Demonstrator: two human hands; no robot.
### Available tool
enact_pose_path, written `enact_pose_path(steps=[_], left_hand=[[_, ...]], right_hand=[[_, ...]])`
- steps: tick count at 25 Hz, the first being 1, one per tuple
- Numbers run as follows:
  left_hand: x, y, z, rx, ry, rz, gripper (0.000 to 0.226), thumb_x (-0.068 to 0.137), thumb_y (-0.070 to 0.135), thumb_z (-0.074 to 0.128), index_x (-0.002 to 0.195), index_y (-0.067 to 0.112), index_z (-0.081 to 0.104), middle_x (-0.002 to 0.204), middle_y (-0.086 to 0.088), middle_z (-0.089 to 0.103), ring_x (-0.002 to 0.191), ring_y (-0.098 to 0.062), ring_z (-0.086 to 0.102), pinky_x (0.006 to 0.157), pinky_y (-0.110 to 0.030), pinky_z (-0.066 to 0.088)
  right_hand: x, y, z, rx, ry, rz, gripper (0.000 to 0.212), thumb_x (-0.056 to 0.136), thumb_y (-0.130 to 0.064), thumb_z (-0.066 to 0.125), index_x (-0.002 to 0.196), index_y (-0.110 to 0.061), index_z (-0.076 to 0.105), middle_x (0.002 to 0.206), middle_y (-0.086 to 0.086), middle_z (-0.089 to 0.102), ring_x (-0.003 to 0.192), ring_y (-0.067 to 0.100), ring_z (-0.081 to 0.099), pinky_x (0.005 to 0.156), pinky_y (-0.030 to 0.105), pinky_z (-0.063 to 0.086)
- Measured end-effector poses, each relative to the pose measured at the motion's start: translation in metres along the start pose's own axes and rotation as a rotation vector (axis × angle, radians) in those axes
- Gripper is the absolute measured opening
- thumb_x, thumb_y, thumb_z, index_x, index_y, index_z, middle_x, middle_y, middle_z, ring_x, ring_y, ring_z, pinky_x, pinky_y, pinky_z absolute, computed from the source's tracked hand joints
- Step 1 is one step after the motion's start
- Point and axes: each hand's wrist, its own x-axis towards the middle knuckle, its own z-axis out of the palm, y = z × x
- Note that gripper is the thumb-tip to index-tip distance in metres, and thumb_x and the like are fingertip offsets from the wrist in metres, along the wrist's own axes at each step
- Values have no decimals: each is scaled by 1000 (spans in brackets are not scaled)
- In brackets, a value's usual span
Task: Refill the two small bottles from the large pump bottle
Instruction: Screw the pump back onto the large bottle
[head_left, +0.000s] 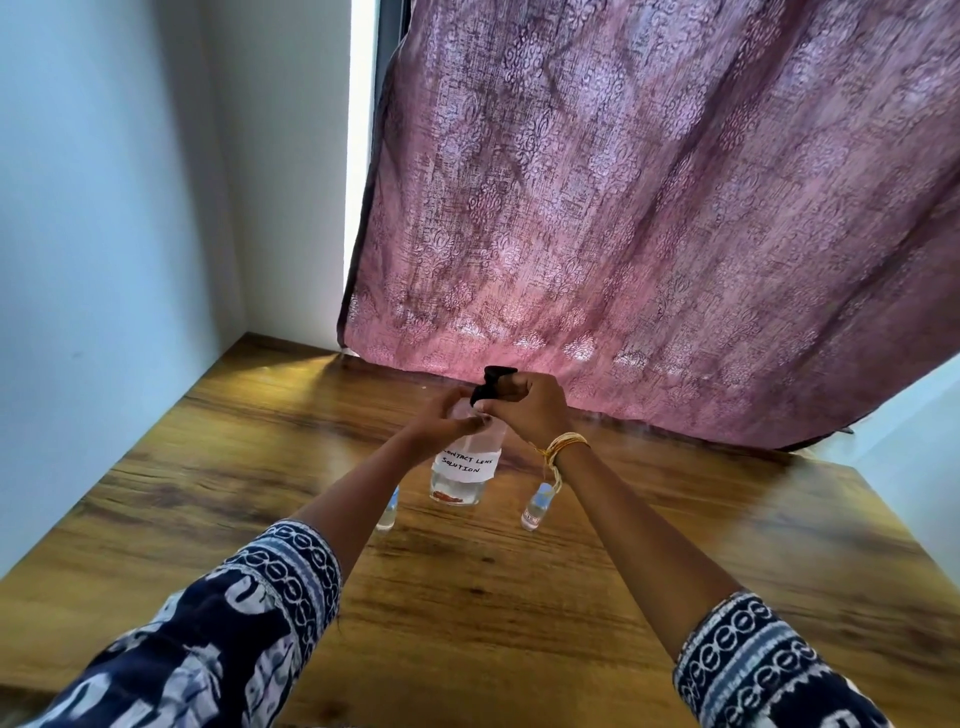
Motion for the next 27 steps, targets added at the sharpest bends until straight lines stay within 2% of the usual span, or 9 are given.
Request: enact_pose_path(steps=[2,5,8,10,14,19,21,24,27], left_hand=[[-2,1,0,7,3,14,58,72,29,71,122,3,55,120,-22,61,113,-35,59,95,-50,48],[-3,2,1,14,-1,41,60,71,27,70,122,-1,53,118,-25,61,107,-31,60,92,-46,50],[-4,2,0,27,11,42,63,69,31,73,122,2,55,122,-22,60,112,-31,58,96,-47,47],[-3,1,-1,40,18,22,57,72,29,75,121,6,57,124,-19,60,118,-33,55,100,-50,45],[-2,1,-1,31,19,1,52,75,27,76,120,7,58,121,-19,62,117,-35,56,98,-50,45],[-5,1,-1,31,9,27,71,62,47,75,120,8,59,117,-18,65,111,-33,61,97,-53,48],[-6,2,0,30,11,41,71,63,46,73,120,6,58,116,-20,64,110,-35,61,95,-52,48],[-4,2,0,28,17,59,72,63,46,73,121,7,58,119,-18,63,114,-34,58,96,-50,47],[-3,2,0,20,22,44,65,68,38,75,123,8,58,123,-17,61,118,-30,55,100,-50,45]], right_hand=[[-7,-1,7,-12,96,-6,40,67,-24,88,100,-8,73,88,1,72,79,11,66,70,18,52],[-13,1,18,39,107,19,51,68,-27,87,110,-9,65,98,-2,66,91,12,61,80,23,51],[-8,5,16,154,-43,49,51,77,-8,78,123,-5,56,117,2,62,113,15,58,97,29,50],[-3,8,11,240,-96,42,51,80,7,69,128,-4,53,125,14,64,121,24,59,99,33,51],[2,9,2,228,-62,18,54,73,5,78,123,-6,61,112,10,70,107,20,68,82,18,56],[0,12,16,178,78,40,47,62,-15,90,103,-13,67,82,-7,69,76,5,65,70,21,54],[0,11,19,147,39,-11,50,66,-16,87,110,-12,65,88,-7,67,81,5,62,74,18,51],[4,9,11,158,-115,-14,61,74,-3,79,130,-9,56,120,7,66,111,17,62,98,25,50],[8,8,4,151,-152,-28,45,75,8,74,117,-5,63,114,15,70,107,23,68,97,36,54]])
